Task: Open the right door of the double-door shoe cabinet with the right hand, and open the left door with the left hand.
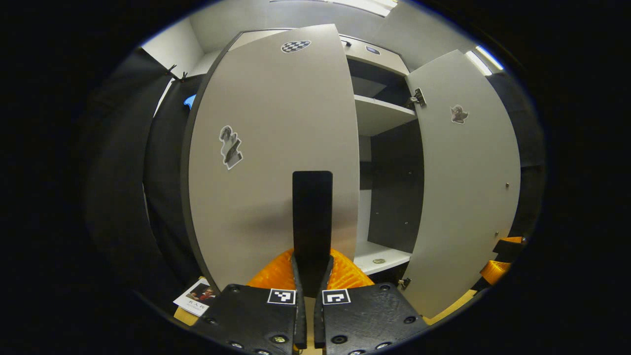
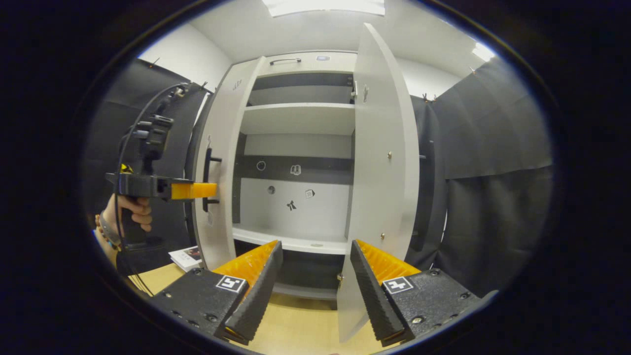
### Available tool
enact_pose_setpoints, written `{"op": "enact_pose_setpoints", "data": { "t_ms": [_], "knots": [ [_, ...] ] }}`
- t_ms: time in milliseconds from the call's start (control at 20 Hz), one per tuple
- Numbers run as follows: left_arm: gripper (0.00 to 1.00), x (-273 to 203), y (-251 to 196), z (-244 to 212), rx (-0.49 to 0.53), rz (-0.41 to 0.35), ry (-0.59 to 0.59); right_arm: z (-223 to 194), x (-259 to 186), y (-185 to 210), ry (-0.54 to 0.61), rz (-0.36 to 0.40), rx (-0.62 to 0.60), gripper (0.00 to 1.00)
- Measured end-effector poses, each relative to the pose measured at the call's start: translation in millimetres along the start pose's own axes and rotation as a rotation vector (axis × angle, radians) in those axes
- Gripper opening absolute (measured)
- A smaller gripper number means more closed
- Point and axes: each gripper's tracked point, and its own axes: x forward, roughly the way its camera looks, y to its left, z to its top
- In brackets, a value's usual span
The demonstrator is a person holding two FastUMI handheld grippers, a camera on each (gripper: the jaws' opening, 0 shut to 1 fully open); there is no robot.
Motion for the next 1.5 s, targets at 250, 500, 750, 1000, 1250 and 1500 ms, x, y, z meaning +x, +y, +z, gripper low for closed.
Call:
{"op": "enact_pose_setpoints", "data": {
  "t_ms": [250,500,750,1000,1250,1500],
  "knots": [
    [0.05,-36.6,17.8,1.4,0.012,0.013,0.005,0.0,-2.7,-0.6,0.005,-0.001,-0.003,0.86],
    [0.05,-65.7,44.8,0.2,0.047,0.077,0.016,1.5,-2.4,-6.8,-0.010,-0.042,-0.035,0.86],
    [0.05,-86.5,71.2,1.4,0.032,0.128,0.008,-1.8,-3.0,0.0,-0.003,-0.014,-0.021,0.87],
    [0.04,-108.5,109.5,0.3,0.057,0.185,0.006,-0.9,0.4,13.5,-0.011,0.012,-0.025,0.86],
    [0.03,-126.8,139.0,21.8,-0.009,0.141,-0.061,4.4,4.0,19.6,-0.026,0.031,-0.033,0.87],
    [0.00,-126.5,180.7,17.2,0.042,0.198,-0.065,1.9,4.3,18.3,-0.017,0.035,-0.040,0.86]
  ]
}}
